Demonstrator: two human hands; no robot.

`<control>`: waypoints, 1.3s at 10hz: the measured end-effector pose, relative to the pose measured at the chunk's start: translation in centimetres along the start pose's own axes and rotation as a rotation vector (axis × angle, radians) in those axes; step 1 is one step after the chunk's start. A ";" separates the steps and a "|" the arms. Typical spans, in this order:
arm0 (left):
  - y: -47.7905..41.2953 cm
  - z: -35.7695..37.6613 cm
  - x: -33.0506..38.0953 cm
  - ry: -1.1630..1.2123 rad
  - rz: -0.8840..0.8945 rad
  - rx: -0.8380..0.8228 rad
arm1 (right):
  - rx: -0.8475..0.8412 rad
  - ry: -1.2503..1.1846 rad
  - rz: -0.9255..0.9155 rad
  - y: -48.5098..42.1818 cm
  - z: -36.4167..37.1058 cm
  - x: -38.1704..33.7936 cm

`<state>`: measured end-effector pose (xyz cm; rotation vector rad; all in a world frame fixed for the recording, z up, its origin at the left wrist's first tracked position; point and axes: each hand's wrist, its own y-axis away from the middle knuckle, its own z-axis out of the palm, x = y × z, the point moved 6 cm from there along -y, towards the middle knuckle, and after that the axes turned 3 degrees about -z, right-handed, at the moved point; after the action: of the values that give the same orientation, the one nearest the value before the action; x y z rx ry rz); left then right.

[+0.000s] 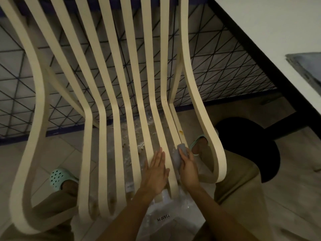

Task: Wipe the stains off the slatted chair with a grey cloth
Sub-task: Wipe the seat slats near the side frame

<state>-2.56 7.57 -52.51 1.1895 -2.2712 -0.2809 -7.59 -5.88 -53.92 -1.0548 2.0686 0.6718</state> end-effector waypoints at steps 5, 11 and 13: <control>-0.6 -0.3 0.8 0.009 0.008 -0.038 | -0.008 -0.013 -0.066 0.1 -0.1 -0.5; -5.2 -1.3 -0.8 0.022 0.025 -0.021 | -0.195 0.254 -0.057 -5.3 1.9 -2.2; -7.8 -3.1 -1.3 0.039 -0.013 0.001 | -0.084 0.385 -0.101 -8.8 2.3 -3.9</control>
<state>5.14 4.23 -53.74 1.2000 -2.2311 -0.2598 2.19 -7.09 -53.42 -1.4178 2.3050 0.5394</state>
